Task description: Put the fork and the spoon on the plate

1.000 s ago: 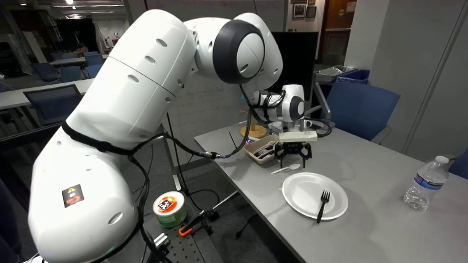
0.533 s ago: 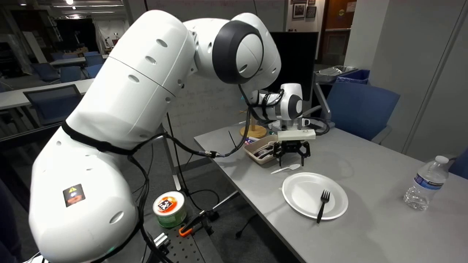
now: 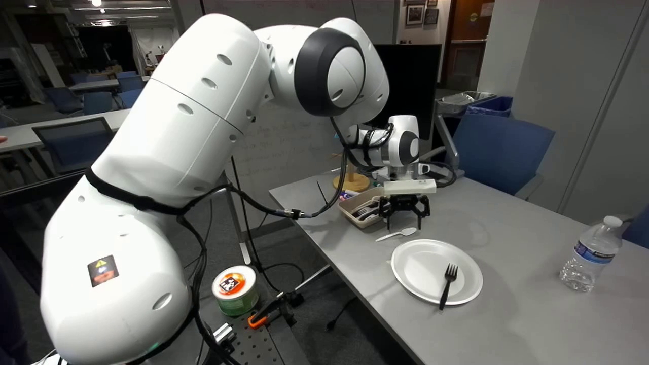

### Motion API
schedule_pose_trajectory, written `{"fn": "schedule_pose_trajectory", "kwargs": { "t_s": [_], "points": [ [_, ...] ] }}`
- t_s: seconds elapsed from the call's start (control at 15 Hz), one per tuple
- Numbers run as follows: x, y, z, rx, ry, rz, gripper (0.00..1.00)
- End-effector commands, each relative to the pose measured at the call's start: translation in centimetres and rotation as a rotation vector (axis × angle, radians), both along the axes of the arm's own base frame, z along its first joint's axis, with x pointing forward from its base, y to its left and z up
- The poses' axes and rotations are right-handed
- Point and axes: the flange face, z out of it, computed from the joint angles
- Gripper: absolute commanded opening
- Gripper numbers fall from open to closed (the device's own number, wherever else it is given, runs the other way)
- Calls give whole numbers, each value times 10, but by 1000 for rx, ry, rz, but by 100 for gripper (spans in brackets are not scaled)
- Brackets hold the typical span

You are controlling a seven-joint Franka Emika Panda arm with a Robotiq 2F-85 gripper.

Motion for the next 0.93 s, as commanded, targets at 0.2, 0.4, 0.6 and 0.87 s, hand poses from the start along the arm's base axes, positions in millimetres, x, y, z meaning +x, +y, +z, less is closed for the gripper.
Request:
{"fn": "schedule_pose_trajectory", "kwargs": {
  "t_s": [0.2,0.4,0.6,0.87],
  "points": [
    [-8,44,21,12,-182,-110,100],
    [-16,51,31,-1,-240,-155,100],
    [-23,50,46,-33,-286,-186,100],
    [-33,40,59,-34,-348,-227,100]
  ]
}}
